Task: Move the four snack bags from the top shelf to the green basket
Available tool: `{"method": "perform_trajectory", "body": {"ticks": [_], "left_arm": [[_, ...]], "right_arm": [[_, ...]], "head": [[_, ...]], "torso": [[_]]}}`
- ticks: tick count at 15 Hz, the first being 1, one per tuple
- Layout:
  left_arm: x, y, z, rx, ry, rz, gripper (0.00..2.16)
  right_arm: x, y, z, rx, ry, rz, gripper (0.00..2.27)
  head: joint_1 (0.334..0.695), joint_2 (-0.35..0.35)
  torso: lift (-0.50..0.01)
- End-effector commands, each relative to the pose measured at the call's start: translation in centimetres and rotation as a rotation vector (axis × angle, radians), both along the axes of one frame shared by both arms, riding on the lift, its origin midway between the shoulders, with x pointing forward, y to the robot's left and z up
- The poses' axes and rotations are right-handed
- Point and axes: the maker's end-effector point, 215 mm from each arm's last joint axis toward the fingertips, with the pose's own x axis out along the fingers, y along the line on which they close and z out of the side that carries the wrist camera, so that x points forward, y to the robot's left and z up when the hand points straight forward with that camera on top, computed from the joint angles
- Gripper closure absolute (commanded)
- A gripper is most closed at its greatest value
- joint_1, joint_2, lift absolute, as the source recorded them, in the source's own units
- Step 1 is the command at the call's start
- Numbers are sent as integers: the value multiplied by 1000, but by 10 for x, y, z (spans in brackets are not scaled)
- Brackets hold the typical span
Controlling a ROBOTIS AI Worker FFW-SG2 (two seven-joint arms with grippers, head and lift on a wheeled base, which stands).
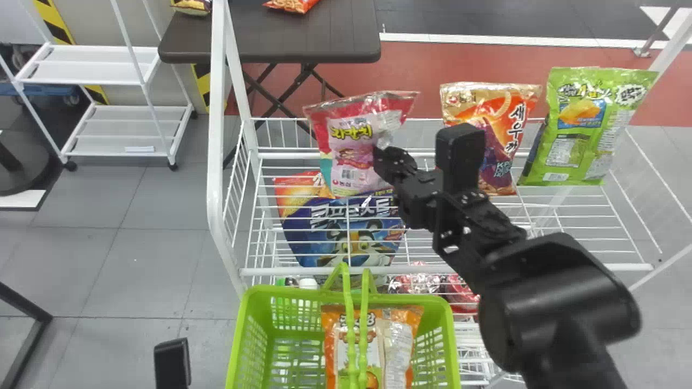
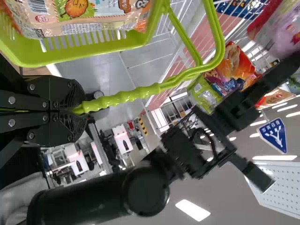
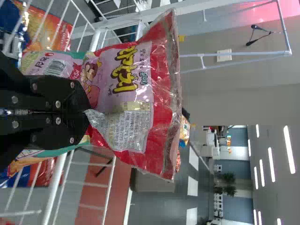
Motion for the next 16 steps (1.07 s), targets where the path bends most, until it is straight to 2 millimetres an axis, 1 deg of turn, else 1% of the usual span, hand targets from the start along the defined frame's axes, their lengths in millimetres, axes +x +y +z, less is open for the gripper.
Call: {"method": "perform_trajectory", "body": {"ticks": [1, 3, 4, 5, 6, 7, 8, 9, 10, 11, 12, 13, 15, 16], "left_arm": [[-1, -1, 2, 1, 0, 0, 1426], [-2, -3, 3, 6, -1, -1, 1426], [-2, -3, 4, 8, -4, 0, 1426], [-3, -3, 4, 13, -5, 3, 1426], [-3, -5, 5, 11, -7, 1, 1426], [-3, -7, 5, 11, -6, -1, 1426], [-4, -8, 6, 11, -7, -3, 1426], [-3, -10, 8, 10, -13, 1, 1426], [-3, -10, 7, 10, -11, 2, 1426], [-4, -10, 6, 10, -7, 3, 1426], [-3, -11, 8, 3, -9, 7, 1426], [-4, -11, 8, 2, -8, 8, 1426], [-5, -12, 9, -3, -7, 5, 1426], [-6, -13, 9, -4, -6, 4, 1426]], "right_arm": [[-28, -22, 19, 9, 9, -13, 2243], [-55, -41, 31, 15, 21, -29, 2243], [-73, -52, 30, 19, 51, -43, 2240], [-91, -63, 31, 32, 83, -57, 2243], [-111, -74, 24, 29, 134, -70, 2243], [-126, -85, 20, 18, 164, -86, 2243], [-144, -98, 11, 10, 204, -107, 2240], [-161, -112, 1, 24, 258, -126, 2243], [-177, -121, -8, 46, 312, -133, 2243], [-197, -128, -22, 79, 390, -136, 2240], [-210, -132, -28, 112, 436, -131, 2243], [-218, -134, -30, 137, 452, -130, 2240], [-248, -130, -53, 162, 569, -127, 2243], [-267, -123, -65, 189, 644, -118, 2243]], "head": [[695, -78], [695, -112], [695, -128], [695, -161], [695, -177], [695, -198], [695, -216], [695, -265], [695, -295], [695, -326], [695, -350], [695, -350], [695, -350], [695, -350]], "torso": [[0], [0], [0], [0], [0], [0], [0], [0], [0], [0], [0], [0], [0], [0]]}}
